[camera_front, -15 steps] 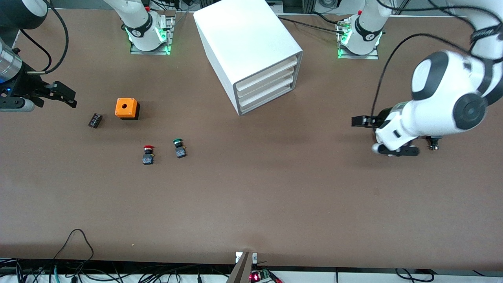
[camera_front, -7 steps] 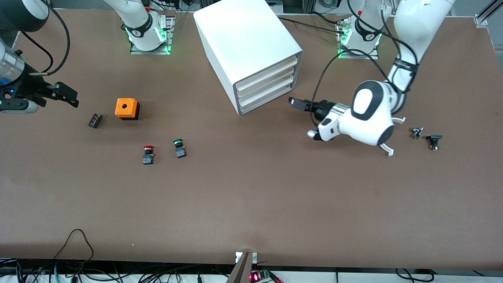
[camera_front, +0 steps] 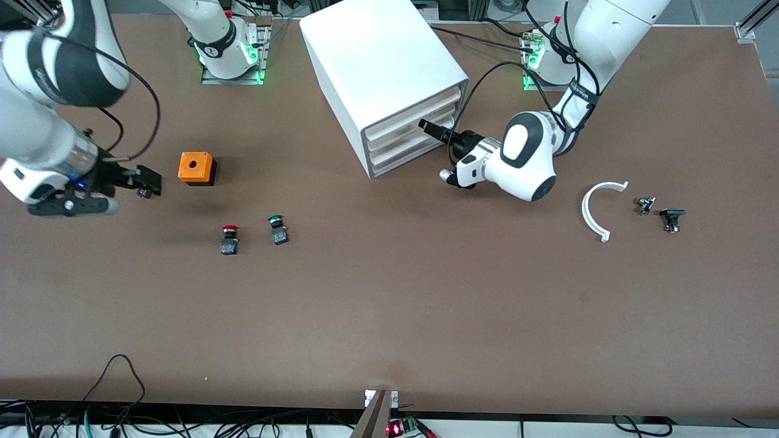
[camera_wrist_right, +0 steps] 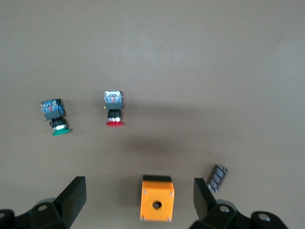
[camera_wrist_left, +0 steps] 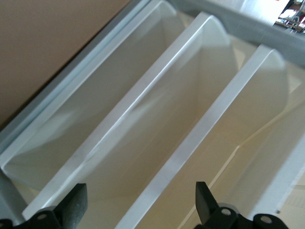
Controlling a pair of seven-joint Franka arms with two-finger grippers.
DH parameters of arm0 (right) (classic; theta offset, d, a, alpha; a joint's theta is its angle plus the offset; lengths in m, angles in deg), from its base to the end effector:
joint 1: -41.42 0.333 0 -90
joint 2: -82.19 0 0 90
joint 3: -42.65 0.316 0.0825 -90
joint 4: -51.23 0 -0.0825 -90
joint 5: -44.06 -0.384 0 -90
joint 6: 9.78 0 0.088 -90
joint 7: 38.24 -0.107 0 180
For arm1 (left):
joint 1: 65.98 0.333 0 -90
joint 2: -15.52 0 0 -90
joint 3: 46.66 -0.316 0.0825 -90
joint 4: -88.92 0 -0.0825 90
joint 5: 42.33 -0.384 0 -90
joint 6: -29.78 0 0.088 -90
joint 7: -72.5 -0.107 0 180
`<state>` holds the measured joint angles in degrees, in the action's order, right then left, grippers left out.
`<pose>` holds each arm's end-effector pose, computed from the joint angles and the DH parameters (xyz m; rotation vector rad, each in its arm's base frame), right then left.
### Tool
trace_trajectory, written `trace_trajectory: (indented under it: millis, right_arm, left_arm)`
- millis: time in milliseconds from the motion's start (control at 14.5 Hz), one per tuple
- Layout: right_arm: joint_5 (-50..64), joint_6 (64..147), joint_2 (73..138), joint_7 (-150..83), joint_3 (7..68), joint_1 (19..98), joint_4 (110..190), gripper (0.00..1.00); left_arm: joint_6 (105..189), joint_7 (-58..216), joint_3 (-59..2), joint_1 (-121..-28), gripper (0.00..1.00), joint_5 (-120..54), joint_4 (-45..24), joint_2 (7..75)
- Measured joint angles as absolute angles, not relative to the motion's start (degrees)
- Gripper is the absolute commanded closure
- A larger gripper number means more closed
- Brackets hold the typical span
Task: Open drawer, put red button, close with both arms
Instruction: 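Reach the left gripper to the cabinet drawer while the right gripper moves out, then pull the top drawer open with the left gripper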
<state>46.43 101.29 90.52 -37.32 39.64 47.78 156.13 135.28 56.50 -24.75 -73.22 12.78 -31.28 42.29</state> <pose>0.5958 0.0333 0.4480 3.0912 0.1400 -0.0566 0.4258 -0.3149 0.2094 2.0916 -0.1711 -0.9163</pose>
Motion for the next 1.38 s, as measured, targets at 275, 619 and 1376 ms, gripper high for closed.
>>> trace_trajectory:
  millis: [275,619,1376]
  right_arm:
    - [46.43,105.98,96.06,-37.35,39.68,50.10,156.07,0.00]
    - [46.41,110.42,99.93,-38.64,39.69,52.67,156.04,0.00]
    - [46.37,116.65,104.74,-42.85,39.39,54.44,157.89,0.00]
  left_arm:
    - [136.02,56.42,-23.99,-73.16,1.00,14.44,-33.13,42.28]
    - [136.46,56.26,-23.41,-72.69,1.00,15.29,-33.52,42.01]
    - [146.60,53.35,-29.48,-65.07,0.00,15.54,-29.58,39.34]
